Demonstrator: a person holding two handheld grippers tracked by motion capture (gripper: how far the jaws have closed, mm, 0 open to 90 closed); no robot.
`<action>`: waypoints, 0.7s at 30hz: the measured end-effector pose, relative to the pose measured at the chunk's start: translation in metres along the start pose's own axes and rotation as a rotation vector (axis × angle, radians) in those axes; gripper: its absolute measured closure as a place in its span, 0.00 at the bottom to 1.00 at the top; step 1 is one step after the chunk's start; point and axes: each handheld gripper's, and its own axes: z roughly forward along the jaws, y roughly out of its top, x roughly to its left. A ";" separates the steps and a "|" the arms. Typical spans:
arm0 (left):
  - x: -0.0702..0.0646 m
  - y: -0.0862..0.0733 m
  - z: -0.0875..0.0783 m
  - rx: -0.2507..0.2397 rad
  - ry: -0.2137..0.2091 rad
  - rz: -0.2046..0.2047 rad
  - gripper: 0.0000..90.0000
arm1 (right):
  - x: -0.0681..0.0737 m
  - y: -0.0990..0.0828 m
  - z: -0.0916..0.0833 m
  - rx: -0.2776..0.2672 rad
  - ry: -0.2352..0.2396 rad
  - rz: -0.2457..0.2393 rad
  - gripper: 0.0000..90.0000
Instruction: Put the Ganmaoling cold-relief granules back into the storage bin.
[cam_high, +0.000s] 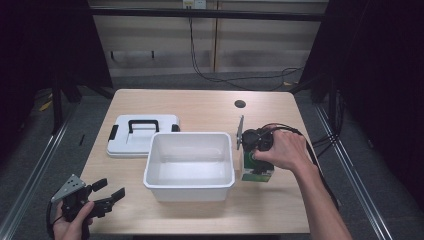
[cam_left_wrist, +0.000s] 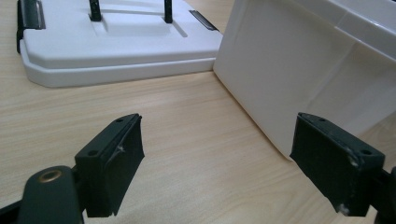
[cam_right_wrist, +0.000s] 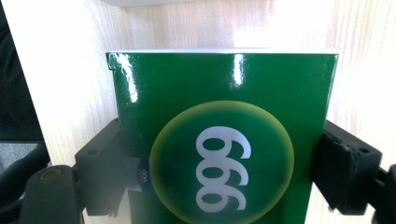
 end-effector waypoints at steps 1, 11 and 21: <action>0.000 0.000 0.000 0.000 -0.002 -0.001 0.18 | 0.000 0.000 -0.002 0.002 -0.003 -0.001 0.18; 0.001 0.000 0.000 0.000 0.001 -0.001 0.18 | -0.001 -0.004 -0.019 0.004 -0.029 0.025 0.18; 0.000 0.000 0.000 -0.001 -0.001 0.001 0.18 | -0.001 -0.004 -0.042 -0.001 -0.034 0.033 0.18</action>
